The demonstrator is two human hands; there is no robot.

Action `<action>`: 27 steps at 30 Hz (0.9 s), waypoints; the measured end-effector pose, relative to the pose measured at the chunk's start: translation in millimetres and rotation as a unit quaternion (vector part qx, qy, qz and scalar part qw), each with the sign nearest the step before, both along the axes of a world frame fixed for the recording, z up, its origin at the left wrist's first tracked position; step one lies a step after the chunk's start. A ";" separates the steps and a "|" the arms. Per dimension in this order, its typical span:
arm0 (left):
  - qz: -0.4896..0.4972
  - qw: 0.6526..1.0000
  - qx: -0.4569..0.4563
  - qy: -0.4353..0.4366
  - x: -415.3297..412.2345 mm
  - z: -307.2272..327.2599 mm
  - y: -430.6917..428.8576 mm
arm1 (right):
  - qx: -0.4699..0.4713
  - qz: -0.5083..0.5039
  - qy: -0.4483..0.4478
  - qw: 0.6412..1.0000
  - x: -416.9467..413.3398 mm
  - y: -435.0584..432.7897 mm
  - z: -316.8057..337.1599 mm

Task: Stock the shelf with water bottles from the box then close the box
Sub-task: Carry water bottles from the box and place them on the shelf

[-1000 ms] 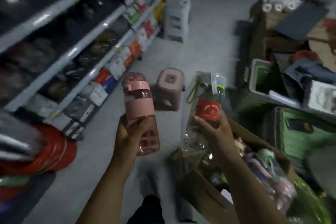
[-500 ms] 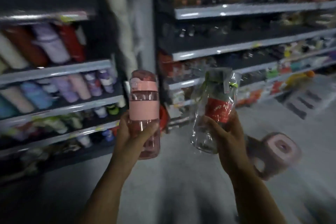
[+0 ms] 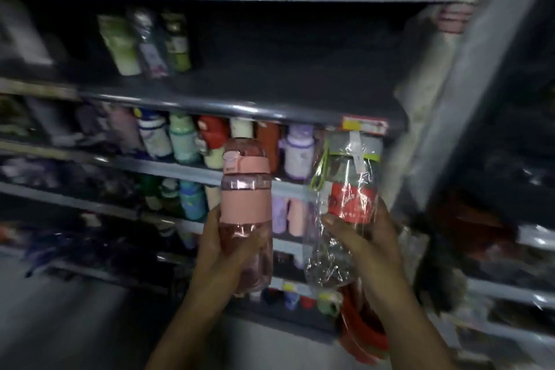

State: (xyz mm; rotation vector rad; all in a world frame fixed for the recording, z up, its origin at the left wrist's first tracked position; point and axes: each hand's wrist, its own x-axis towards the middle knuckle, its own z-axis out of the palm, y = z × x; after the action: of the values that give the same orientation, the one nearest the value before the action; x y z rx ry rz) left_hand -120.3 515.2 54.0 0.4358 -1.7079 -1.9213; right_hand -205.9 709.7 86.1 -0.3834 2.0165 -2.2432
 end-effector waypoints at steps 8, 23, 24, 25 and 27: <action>0.065 0.998 -0.021 0.017 -104.4 63.8 -110.1 | -0.028 0.135 -0.003 0.990 -137.3 -134.5 69.0; -0.024 1.000 0.012 0.004 -255.6 167.8 -324.2 | -0.020 0.144 -0.039 0.989 -273.0 -325.1 157.9; -0.035 0.999 0.012 0.006 -269.0 170.0 -337.5 | -0.016 0.141 -0.047 0.989 -281.0 -338.2 159.7; -0.041 0.999 0.010 0.008 -282.2 171.4 -350.6 | -0.012 0.137 -0.056 0.989 -288.5 -351.0 161.6; -0.057 0.998 0.013 0.008 -306.8 172.3 -375.4 | -0.006 0.114 -0.071 0.991 -299.0 -373.9 165.0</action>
State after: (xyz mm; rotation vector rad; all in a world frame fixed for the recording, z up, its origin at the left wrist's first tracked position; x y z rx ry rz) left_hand -427.0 139.9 226.3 0.3388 -1.7337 -2.0242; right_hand -504.9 335.8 251.1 -0.4198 1.7916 -2.0821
